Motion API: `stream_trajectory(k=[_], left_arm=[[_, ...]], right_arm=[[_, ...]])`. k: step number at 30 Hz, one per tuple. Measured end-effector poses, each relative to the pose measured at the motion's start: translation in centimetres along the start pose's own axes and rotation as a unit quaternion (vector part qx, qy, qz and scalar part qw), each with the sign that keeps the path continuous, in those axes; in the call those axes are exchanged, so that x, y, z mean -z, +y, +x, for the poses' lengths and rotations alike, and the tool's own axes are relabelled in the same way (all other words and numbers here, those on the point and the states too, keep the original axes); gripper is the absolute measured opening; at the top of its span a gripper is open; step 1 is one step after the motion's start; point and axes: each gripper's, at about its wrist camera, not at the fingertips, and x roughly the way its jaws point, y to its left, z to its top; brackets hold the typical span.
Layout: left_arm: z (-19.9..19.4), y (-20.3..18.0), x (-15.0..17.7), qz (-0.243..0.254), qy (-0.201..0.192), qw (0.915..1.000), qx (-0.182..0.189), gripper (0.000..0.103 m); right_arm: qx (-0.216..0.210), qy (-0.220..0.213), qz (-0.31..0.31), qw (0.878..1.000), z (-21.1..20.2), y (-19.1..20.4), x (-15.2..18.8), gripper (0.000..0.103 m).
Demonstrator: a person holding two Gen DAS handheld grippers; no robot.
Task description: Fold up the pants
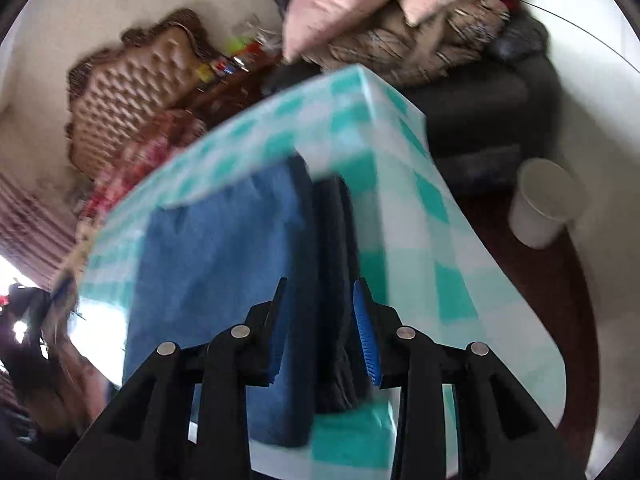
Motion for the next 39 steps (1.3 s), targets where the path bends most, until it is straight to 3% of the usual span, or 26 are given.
stream_trajectory(k=[2,4,6,7,8,10,15,17,19,21,24,26,28,30,31,33,34,35,37,39], left_arm=[[3.4,7.1,-1.2,-0.091,0.035,0.9947,0.032,0.06],[7.2,11.4,-1.5,-0.161,0.074,0.9804,0.086,0.055],[10.5,13.0,-1.3,-0.195,0.114,0.9685,0.106,0.051],[10.6,11.5,0.5,-0.198,0.12,0.965,0.122,0.047],[11.6,11.5,0.6,-0.202,0.128,0.9607,0.141,0.037],[12.8,11.0,0.9,-0.203,0.145,0.9585,0.137,0.024],[13.8,9.7,-0.2,-0.177,0.15,0.9629,0.137,0.022],[13.0,9.4,-0.5,-0.167,0.148,0.968,0.115,0.032],[10.0,8.7,-0.8,-0.133,0.106,0.9826,0.075,0.041],[6.4,6.5,-0.6,-0.096,0.063,0.9913,0.064,0.041],[2.9,0.9,1.4,-0.021,0.042,0.9974,0.055,0.041],[1.5,-2.0,3.1,0.006,0.036,0.9976,0.059,0.041],[1.5,-4.5,5.1,0.039,0.048,0.9963,0.059,0.041],[3.5,-5.7,7.1,0.056,0.096,0.9933,0.031,0.041],[4.2,-5.7,7.8,0.056,0.108,0.9921,0.03,0.041],[3.8,-5.6,8.0,0.052,0.092,0.994,0.027,0.041],[3.4,-5.7,7.8,0.056,0.087,0.9943,0.024,0.041],[3.0,-5.8,7.7,0.056,0.082,0.9948,0.024,0.042],[2.5,-5.8,7.7,0.048,0.076,0.9957,0.023,0.045],[2.2,-5.9,8.0,0.047,0.077,0.9957,0.025,0.047]], right_arm=[[-0.005,0.009,0.014,1.0,0.8,-0.5,1.0,0.033],[-0.015,0.006,0.029,0.999,0.9,-1.1,1.4,0.033],[-0.026,0.007,0.045,0.999,1.0,-1.8,1.4,0.03],[-0.031,0.009,0.049,0.998,1.0,-1.9,1.5,0.025],[-0.033,0.01,0.048,0.998,1.1,-1.9,1.6,0.02],[-0.028,0.013,0.046,0.998,0.9,-1.5,2.0,0.02],[-0.022,0.014,0.049,0.998,0.8,-0.8,2.7,0.019],[-0.009,0.004,0.044,0.999,0.1,-0.6,2.7,0.019],[0.033,-0.042,0.023,0.998,-2.2,0.7,1.9,0.022],[0.076,-0.082,-0.02,0.994,-3.4,3.3,0.7,0.025],[0.132,-0.111,-0.092,0.981,-2.0,7.7,-1.4,0.026],[0.165,-0.114,-0.131,0.971,0.4,9.7,-2.8,0.026],[0.204,-0.084,-0.152,0.963,4.1,10.0,-4.0,0.026],[0.226,-0.037,-0.142,0.963,6.9,8.8,-4.5,0.026],[0.223,-0.036,-0.138,0.964,7.3,8.4,-4.4,0.026],[0.215,-0.054,-0.133,0.966,6.1,8.5,-4.1,0.029],[0.208,-0.067,-0.129,0.967,5.1,8.8,-3.8,0.035],[0.202,-0.082,-0.123,0.968,3.9,9.0,-3.4,0.048],[0.191,-0.11,-0.112,0.969,1.8,9.4,-1.6,0.06],[0.191,-0.11,-0.114,0.969,1.2,9.6,0.7,0.062]])
